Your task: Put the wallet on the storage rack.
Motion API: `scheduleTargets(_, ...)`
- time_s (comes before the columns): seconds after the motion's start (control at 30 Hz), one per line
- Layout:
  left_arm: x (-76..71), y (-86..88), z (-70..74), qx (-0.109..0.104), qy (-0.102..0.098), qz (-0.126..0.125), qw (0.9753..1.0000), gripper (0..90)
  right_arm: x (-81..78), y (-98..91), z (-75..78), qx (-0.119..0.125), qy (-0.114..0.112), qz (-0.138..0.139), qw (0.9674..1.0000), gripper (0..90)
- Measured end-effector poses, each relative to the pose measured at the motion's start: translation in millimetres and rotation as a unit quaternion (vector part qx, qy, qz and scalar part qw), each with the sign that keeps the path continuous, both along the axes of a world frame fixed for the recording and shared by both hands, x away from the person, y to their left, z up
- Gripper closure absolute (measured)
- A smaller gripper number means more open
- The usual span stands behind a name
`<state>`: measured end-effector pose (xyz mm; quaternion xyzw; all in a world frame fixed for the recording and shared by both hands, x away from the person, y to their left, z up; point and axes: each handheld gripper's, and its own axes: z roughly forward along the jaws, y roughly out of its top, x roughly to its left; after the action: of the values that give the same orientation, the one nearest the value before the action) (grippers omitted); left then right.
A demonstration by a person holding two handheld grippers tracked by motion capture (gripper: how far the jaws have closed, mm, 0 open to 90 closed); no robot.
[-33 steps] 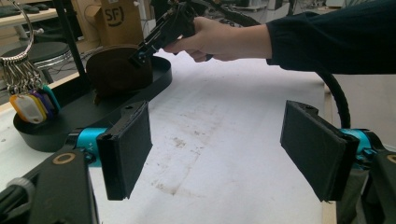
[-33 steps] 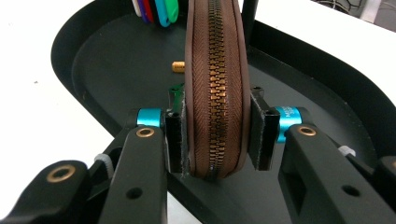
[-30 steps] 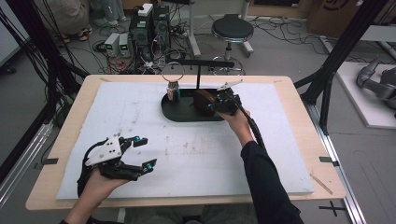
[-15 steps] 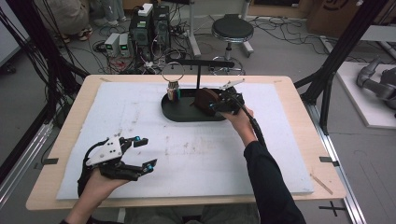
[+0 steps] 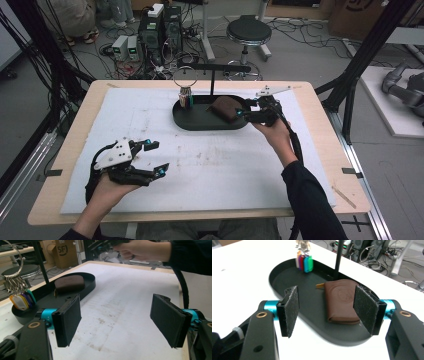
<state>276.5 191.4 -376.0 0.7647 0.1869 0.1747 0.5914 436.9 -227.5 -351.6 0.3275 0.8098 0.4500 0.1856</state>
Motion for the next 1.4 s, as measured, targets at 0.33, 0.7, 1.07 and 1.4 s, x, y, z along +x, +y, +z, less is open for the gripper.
scheduleTargets(0.33,25.0,-8.5,10.2,-0.005,0.001,0.010,0.9999,24.5,-51.7,-44.4,8.0,0.035,-0.021,0.010,0.9991,31.5)
scheduleTargets(0.7,44.5,-31.3,15.2,-0.005,-0.003,0.003,1.0000,23.9,-86.3,-84.3,-6.6,0.051,-0.028,0.008,0.9983,27.1)
scheduleTargets(1.07,48.0,-40.3,6.1,-0.001,-0.014,-0.001,0.9999,23.8,-93.4,-106.5,-30.6,0.058,-0.022,-0.012,0.9980,21.4)
scheduleTargets(1.4,50.2,-30.5,6.1,-0.001,-0.009,0.015,0.9998,23.8,-94.7,-100.8,-37.3,0.051,-0.023,-0.015,0.9983,20.9)
